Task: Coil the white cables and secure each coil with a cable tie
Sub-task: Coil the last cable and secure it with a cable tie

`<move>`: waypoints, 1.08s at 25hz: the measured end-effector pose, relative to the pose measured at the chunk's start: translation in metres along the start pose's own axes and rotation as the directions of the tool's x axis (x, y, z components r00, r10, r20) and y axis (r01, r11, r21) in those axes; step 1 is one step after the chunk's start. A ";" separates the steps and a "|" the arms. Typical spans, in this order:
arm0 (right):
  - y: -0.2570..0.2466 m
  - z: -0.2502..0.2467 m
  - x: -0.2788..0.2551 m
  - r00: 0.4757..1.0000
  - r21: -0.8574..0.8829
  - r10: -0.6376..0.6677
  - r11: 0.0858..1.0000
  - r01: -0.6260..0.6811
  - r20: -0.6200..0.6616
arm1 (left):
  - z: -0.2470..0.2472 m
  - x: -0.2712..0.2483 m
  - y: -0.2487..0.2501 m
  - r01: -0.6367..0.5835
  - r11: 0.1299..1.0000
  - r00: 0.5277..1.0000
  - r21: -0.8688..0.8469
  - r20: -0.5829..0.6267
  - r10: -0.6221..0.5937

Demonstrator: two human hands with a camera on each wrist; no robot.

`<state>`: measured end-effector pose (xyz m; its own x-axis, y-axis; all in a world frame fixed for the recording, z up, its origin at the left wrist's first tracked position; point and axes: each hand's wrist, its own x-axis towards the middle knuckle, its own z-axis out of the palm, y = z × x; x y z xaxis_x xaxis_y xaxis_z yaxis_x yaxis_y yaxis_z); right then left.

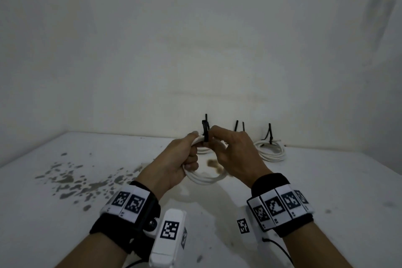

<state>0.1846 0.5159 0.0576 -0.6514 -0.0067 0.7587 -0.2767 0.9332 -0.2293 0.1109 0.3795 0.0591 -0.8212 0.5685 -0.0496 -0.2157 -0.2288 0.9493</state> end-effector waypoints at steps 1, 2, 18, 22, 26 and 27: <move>-0.006 0.005 0.004 1.000 0.038 -0.004 0.999 0.004 -0.011 | -0.007 -0.001 0.004 -0.019 1.000 1.000 0.005 -0.017 0.019; -0.012 0.011 0.009 1.000 0.081 -0.006 0.997 0.007 -0.011 | -0.015 -0.002 0.007 -0.040 0.999 0.999 0.015 -0.030 0.041; -0.057 0.027 0.035 0.995 0.293 0.091 0.953 -0.074 -0.044 | -0.054 0.003 0.026 -0.337 0.909 0.884 0.245 -0.249 0.395; -0.055 0.022 0.044 0.922 0.429 0.370 0.855 -0.290 -0.114 | -0.043 -0.010 0.030 -0.460 0.787 0.843 0.411 -0.077 0.533; -0.054 0.020 0.040 0.904 0.385 0.405 0.863 -0.328 -0.138 | -0.035 -0.014 0.026 -0.480 0.784 0.858 0.394 0.024 0.514; -0.054 0.019 0.040 0.913 0.368 0.391 0.871 -0.325 -0.117 | -0.035 -0.014 0.025 -0.481 0.781 0.860 0.399 0.040 0.509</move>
<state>0.1600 0.4584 0.0882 -0.6199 0.4007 0.6747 -0.2893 0.6825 -0.6712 0.0979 0.3380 0.0724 -0.7948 0.4041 0.4527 0.4367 -0.1370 0.8891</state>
